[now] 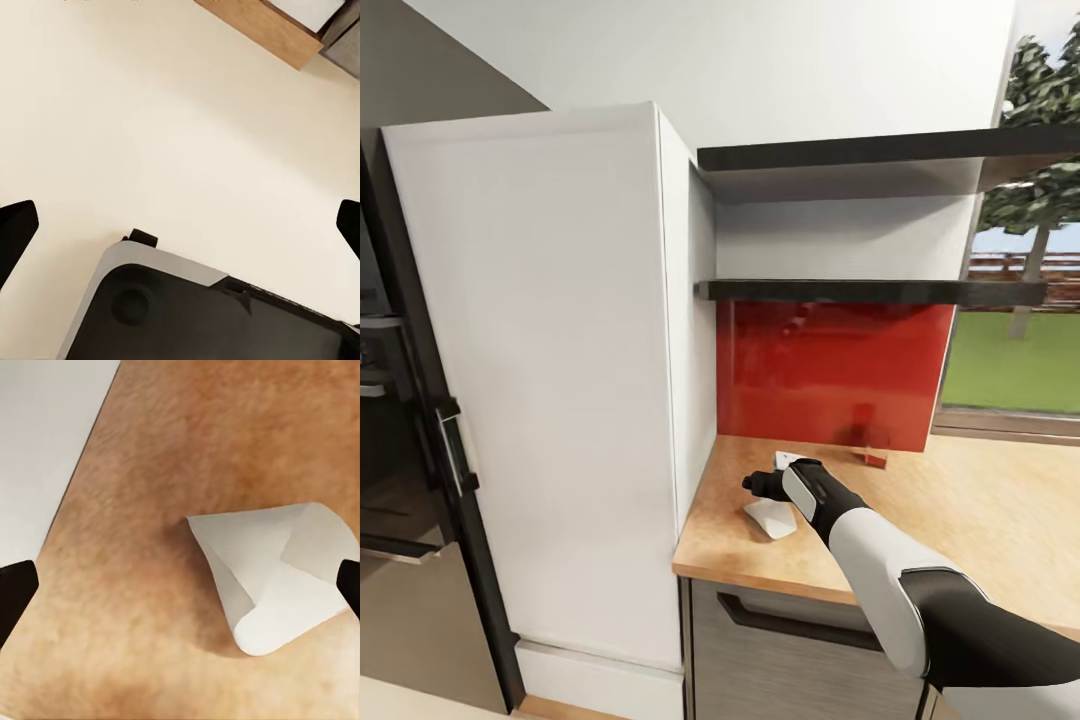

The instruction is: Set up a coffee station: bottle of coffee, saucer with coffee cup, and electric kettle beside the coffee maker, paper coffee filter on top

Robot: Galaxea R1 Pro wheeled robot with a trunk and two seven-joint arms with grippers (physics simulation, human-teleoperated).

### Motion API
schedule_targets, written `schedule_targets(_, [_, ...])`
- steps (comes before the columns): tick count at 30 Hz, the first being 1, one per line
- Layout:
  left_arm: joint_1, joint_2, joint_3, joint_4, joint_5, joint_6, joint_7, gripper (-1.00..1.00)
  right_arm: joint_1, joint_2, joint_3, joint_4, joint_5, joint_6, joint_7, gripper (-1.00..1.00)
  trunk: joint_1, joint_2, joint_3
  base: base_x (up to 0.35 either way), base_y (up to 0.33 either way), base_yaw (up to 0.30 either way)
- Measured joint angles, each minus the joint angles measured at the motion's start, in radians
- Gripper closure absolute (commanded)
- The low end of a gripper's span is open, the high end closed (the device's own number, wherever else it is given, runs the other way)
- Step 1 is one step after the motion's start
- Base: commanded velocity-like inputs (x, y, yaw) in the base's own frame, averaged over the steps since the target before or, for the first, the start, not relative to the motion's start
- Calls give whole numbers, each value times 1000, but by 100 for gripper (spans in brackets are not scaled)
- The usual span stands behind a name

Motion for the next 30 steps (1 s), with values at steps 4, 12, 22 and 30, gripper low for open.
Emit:
schedule_targets(4, [0,0,0,0,0,-2,0,-100,0,0,-1,0,0,-1,0,-100,0,0,0,17,1,0])
schedule_targets(12, [0,-3,-1,-1,0,1,0,-100,0,0,-17,5,0,-2,0,-100,23,-42,-19,1,0,0])
schedule_targets(22, [0,-3,-2,-1,-1,2,0,-100,0,0,-27,38,0,-24,0,-100,61,-112,-50,0,0,0])
schedule_targets(30, [0,-2,-1,0,-1,0,0,-100,0,0,-29,40,1,-25,0,-100,81,-147,-66,0,0,0])
